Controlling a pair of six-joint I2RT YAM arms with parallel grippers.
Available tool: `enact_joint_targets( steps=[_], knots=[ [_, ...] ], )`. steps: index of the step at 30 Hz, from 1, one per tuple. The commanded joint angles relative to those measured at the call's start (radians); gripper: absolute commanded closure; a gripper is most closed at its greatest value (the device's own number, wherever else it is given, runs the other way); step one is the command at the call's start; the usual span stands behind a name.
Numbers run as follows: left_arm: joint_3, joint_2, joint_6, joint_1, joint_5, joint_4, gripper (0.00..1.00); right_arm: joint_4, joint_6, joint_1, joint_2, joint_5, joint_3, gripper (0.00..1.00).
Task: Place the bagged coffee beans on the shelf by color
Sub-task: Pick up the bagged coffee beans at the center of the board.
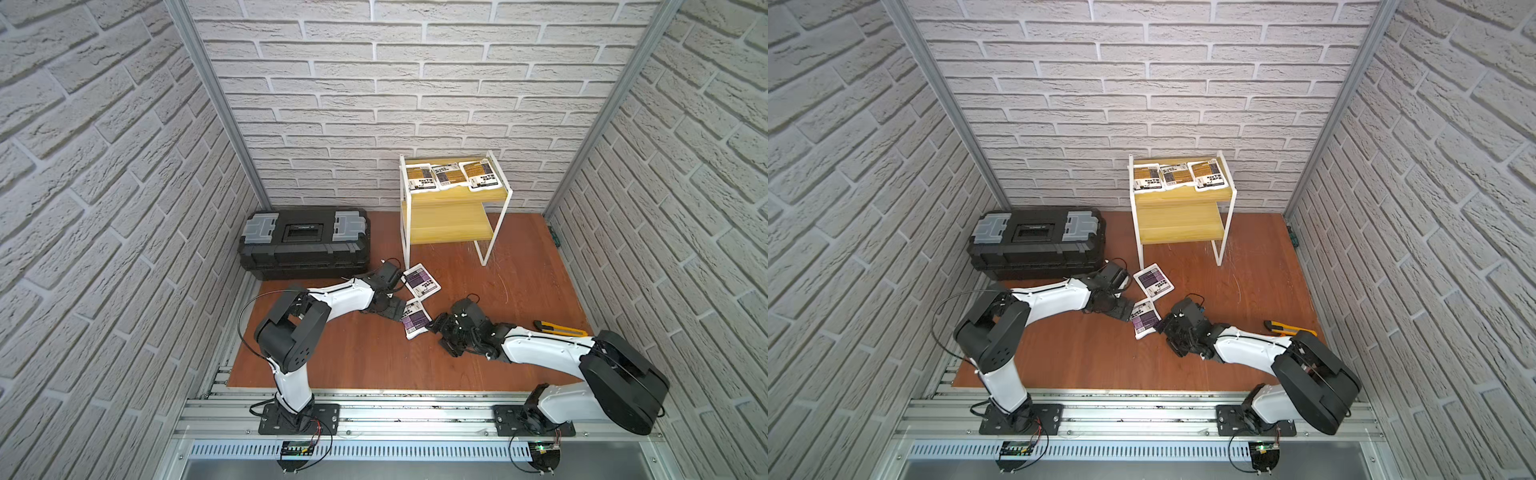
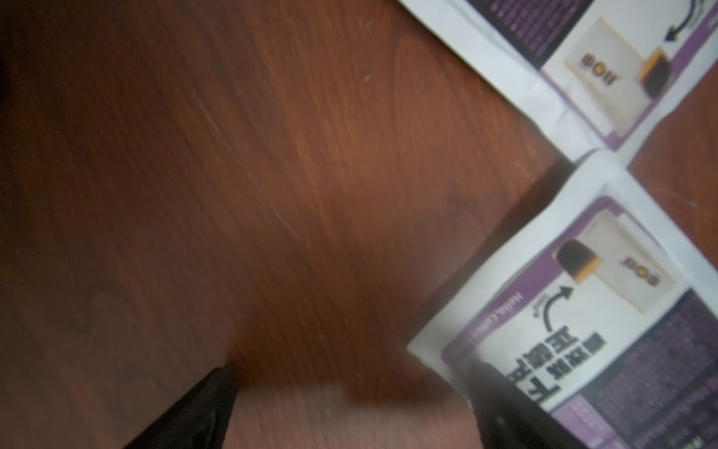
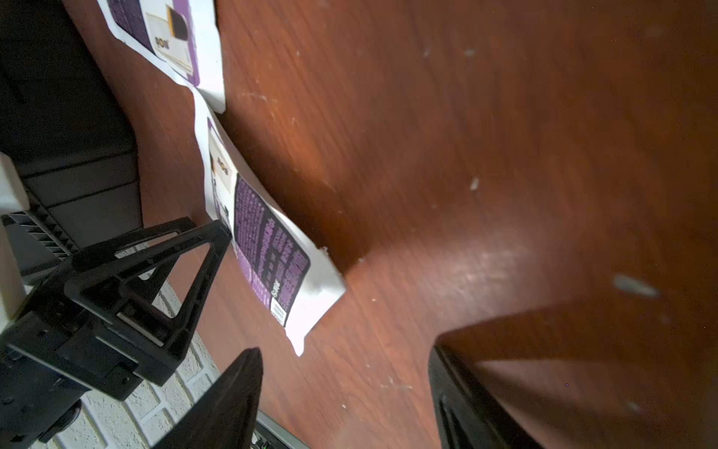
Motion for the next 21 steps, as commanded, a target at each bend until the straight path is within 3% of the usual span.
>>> enact_joint_targets(
  steps=[1, 12, 21],
  knots=[
    [-0.045, 0.002, -0.011, -0.008, 0.004, -0.012, 0.02, 0.046, 0.007, 0.012, 0.049, 0.001, -0.001, 0.28],
    [-0.066, 0.01, -0.015, -0.011, 0.023, 0.005, 0.02, 0.072, 0.003, 0.0, 0.136, -0.053, 0.046, 0.28],
    [-0.069, 0.008, -0.013, -0.011, 0.029, 0.005, 0.02, -0.041, -0.128, -0.054, 0.168, -0.082, 0.081, 0.28]
  ],
)
